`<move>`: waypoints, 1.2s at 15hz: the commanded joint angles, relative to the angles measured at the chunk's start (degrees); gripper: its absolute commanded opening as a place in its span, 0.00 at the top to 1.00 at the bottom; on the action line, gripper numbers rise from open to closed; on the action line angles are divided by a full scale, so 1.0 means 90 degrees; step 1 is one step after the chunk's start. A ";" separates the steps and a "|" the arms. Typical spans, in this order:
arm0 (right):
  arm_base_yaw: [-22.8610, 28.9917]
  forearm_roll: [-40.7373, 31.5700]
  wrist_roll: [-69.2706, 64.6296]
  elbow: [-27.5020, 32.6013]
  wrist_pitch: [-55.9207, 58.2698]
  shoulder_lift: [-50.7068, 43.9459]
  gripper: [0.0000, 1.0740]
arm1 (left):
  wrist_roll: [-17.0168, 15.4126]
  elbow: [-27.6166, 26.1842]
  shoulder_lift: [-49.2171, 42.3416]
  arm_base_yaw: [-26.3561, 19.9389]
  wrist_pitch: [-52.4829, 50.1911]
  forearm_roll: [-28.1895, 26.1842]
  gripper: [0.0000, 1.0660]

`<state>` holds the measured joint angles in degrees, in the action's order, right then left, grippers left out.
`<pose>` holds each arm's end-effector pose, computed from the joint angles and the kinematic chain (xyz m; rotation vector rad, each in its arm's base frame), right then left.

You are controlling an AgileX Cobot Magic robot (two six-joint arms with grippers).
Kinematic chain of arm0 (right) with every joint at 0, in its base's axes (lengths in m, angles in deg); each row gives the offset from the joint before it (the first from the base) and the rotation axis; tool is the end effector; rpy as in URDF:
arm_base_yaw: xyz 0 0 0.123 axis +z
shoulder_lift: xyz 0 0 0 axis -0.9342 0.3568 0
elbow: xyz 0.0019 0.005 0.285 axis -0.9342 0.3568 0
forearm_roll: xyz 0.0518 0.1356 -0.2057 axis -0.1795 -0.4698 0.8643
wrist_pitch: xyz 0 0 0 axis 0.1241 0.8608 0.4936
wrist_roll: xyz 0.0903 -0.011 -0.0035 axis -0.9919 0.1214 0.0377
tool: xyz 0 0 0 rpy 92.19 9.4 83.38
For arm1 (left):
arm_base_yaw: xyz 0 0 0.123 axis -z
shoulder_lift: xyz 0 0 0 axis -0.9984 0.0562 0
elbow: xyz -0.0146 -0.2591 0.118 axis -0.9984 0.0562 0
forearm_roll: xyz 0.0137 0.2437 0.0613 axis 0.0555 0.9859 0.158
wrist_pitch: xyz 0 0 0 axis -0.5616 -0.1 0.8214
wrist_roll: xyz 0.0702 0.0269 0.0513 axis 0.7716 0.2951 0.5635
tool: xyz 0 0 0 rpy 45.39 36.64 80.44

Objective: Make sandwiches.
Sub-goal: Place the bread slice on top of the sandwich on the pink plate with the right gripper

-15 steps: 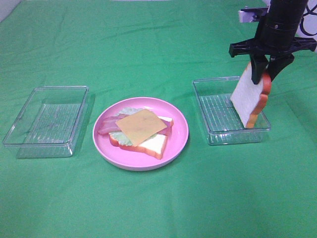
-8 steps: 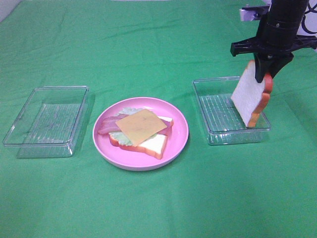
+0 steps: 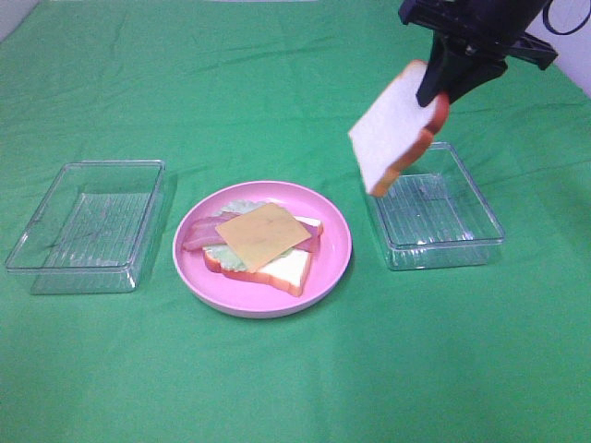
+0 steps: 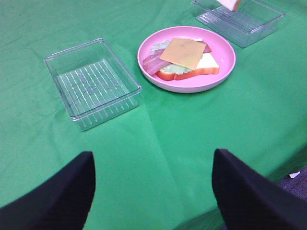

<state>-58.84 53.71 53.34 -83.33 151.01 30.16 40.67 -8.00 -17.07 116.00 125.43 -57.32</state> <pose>0.4084 0.1110 0.2792 -0.1654 2.8638 0.6508 -0.0059 0.0017 0.2782 0.5268 1.9768 -0.3357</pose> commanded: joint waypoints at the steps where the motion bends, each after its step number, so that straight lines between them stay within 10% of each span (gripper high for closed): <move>1: 0.0000 -0.1101 0.0516 0.0191 0.0229 -0.0038 1.00 | -0.0006 0.0019 -0.0115 0.0019 -0.0064 -0.0057 0.38; 4: 0.0280 -0.3457 0.1604 0.1611 -0.0624 -0.0038 1.00 | -0.0006 0.0019 -0.0115 0.0019 -0.0064 -0.0057 0.38; 9: 0.0955 -0.5080 0.2540 0.3126 -0.2063 0.0121 1.00 | -0.0006 0.0019 -0.0115 0.0019 -0.0064 -0.0057 0.38; 18: 0.1171 -0.5717 0.2801 0.3310 -0.2585 0.0815 1.00 | -0.0006 0.0019 -0.0115 0.0019 -0.0064 -0.0051 0.38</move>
<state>-48.24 2.54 77.92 -53.60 127.92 37.55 40.67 -8.00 -17.07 116.00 125.43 -57.32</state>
